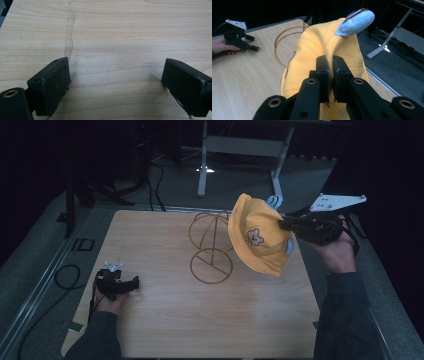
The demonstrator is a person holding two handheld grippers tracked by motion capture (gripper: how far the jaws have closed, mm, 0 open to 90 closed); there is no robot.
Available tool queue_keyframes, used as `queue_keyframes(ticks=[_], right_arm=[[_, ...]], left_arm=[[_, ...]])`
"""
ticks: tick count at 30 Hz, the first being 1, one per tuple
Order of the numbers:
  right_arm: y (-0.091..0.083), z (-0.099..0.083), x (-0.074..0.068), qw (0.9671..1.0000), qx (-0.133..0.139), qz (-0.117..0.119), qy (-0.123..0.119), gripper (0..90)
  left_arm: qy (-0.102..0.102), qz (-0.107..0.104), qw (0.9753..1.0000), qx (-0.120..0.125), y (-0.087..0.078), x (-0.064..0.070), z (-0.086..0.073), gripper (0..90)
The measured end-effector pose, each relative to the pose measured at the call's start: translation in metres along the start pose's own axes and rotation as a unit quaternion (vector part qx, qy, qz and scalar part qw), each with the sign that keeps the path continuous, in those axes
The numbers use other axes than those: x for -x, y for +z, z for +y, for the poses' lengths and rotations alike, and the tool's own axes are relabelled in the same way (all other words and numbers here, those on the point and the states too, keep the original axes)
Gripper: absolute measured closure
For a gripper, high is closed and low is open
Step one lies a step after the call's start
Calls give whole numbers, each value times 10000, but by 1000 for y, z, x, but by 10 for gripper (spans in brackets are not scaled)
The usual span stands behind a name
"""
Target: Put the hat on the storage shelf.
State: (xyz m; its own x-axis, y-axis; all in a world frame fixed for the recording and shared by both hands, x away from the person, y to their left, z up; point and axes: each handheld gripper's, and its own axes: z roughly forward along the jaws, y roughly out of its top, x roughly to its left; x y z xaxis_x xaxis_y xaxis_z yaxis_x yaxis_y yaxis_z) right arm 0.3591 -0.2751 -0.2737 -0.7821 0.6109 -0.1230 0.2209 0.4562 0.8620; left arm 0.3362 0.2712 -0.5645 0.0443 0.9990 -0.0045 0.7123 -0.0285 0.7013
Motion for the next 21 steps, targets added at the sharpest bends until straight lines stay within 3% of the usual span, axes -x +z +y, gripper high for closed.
queue_keyframes(ticks=[21], right_arm=[[13, 20, -7, 9994, 264, 211, -94, 846]], left_arm=[[15, -18, 10000, -2, 0, 0, 0, 87]])
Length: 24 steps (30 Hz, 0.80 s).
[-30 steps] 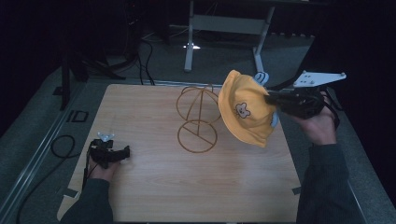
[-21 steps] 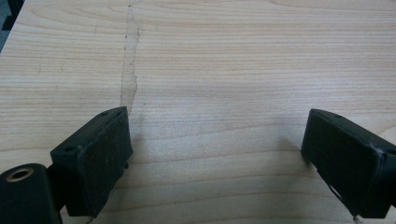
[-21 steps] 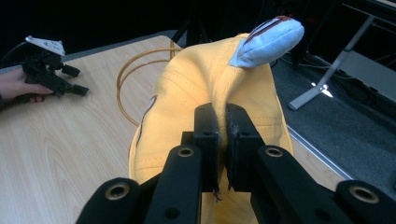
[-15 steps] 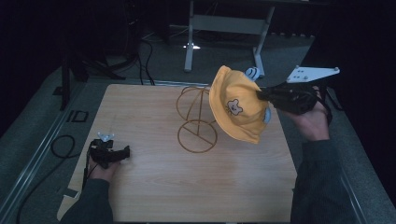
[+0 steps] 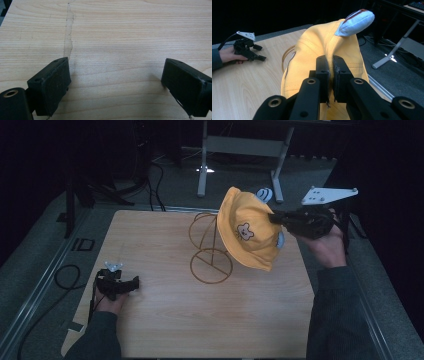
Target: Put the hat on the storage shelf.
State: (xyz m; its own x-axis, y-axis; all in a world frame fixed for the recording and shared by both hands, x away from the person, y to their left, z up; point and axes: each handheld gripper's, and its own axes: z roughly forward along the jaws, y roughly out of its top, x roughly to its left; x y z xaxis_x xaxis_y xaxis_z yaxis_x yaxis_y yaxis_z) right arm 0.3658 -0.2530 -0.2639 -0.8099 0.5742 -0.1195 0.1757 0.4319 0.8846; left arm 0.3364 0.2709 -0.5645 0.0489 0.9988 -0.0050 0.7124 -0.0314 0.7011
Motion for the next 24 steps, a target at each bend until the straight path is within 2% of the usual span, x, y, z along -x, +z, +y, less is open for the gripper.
queue_keyframes(ticks=[11, 17, 24], right_arm=[[12, 10, -3, 9999, 99, 85, -8, 846], [21, 13, -4, 10000, 58, 77, -12, 846], [38, 18, -4, 9999, 41, 82, 52, 846]], left_arm=[[12, -10, 10000, -6, 0, 0, 0, 87], [25, -17, 10000, -9, 0, 0, 0, 87], [24, -17, 10000, -8, 0, 0, 0, 87]])
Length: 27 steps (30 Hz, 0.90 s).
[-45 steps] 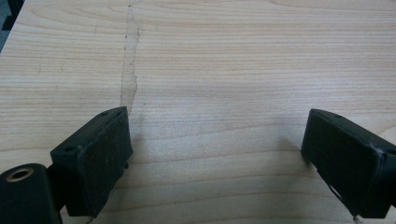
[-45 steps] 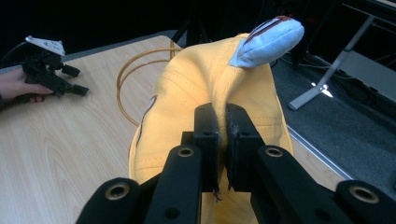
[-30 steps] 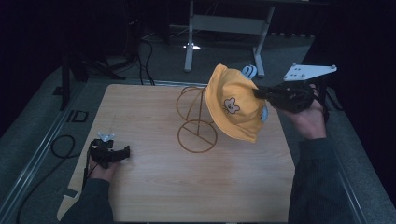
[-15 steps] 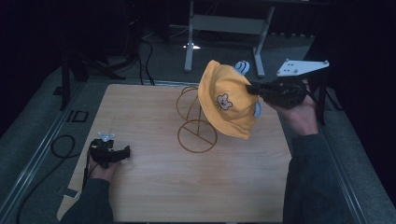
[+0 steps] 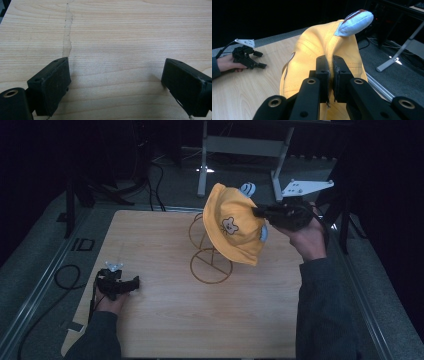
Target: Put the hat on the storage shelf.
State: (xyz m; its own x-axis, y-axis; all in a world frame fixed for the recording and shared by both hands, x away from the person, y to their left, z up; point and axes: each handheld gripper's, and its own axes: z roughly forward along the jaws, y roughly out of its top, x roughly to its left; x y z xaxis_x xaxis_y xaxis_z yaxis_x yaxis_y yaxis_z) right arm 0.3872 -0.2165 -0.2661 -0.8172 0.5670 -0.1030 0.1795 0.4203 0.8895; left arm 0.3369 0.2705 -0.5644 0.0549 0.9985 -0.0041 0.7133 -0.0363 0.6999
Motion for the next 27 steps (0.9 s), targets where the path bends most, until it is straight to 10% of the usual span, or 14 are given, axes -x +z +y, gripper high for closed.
queue_keyframes(ticks=[27], right_arm=[[73, 16, -1, 9991, -237, -155, 319, 844]], left_arm=[[22, -19, 10000, -3, 0, 0, 0, 87]])
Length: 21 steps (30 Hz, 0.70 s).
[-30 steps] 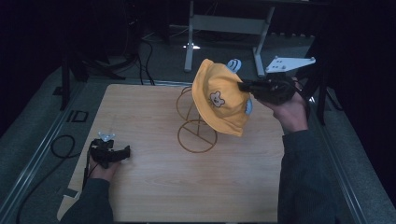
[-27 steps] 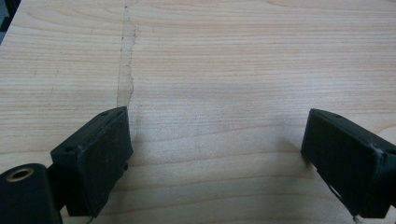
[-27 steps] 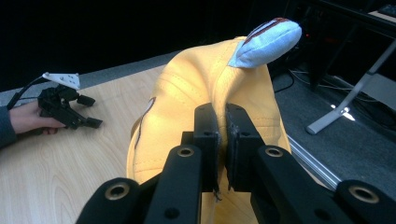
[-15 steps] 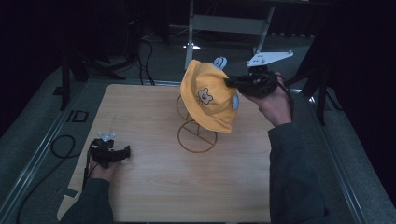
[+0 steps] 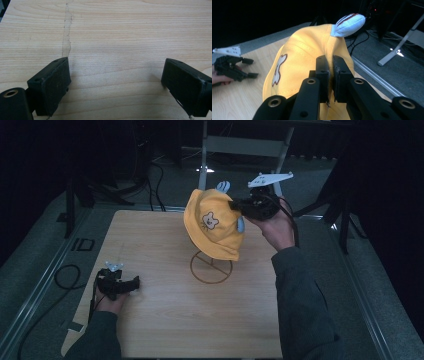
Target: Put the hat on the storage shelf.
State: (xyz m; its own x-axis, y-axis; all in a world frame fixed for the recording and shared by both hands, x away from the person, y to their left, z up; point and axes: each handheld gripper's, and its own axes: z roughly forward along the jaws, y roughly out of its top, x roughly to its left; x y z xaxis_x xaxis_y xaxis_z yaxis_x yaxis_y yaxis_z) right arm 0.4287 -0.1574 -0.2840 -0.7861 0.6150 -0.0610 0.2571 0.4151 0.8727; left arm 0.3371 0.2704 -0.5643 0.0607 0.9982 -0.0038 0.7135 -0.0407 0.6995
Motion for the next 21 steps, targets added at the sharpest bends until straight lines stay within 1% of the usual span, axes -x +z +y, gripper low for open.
queue_keyframes(ticks=[2, 6, 8, 9, 13, 14, 15, 18, 21], right_arm=[[5, 0, 1, 10000, 12, 26, 54, 844], [14, 1, 0, 9999, -74, 36, 72, 844], [16, 2, -1, 9999, -88, 28, 69, 844], [22, 4, -3, 9999, -146, 5, 36, 843], [31, 6, -7, 9997, -240, 3, -12, 843], [31, 6, -7, 9997, -240, 3, -12, 843], [35, 7, -9, 9996, -284, -11, -21, 843], [42, 8, -11, 9994, -344, 4, -14, 843], [48, 7, -13, 9994, -338, 28, 7, 843]], left_arm=[[3, 4, 10000, -1, 0, 0, 0, 87], [9, 5, 10000, -1, 0, 0, 0, 87], [8, 7, 10000, -1, 0, 0, 0, 87], [7, 8, 10000, 1, 0, 0, 0, 87], [9, 4, 10000, 0, 0, 0, 0, 87], [9, 4, 10000, 0, 0, 0, 0, 87], [15, 4, 10000, -1, 0, 0, 0, 87], [20, -3, 10000, 1, 0, 0, 0, 87], [18, -10, 10000, 2, 0, 0, 0, 87]])
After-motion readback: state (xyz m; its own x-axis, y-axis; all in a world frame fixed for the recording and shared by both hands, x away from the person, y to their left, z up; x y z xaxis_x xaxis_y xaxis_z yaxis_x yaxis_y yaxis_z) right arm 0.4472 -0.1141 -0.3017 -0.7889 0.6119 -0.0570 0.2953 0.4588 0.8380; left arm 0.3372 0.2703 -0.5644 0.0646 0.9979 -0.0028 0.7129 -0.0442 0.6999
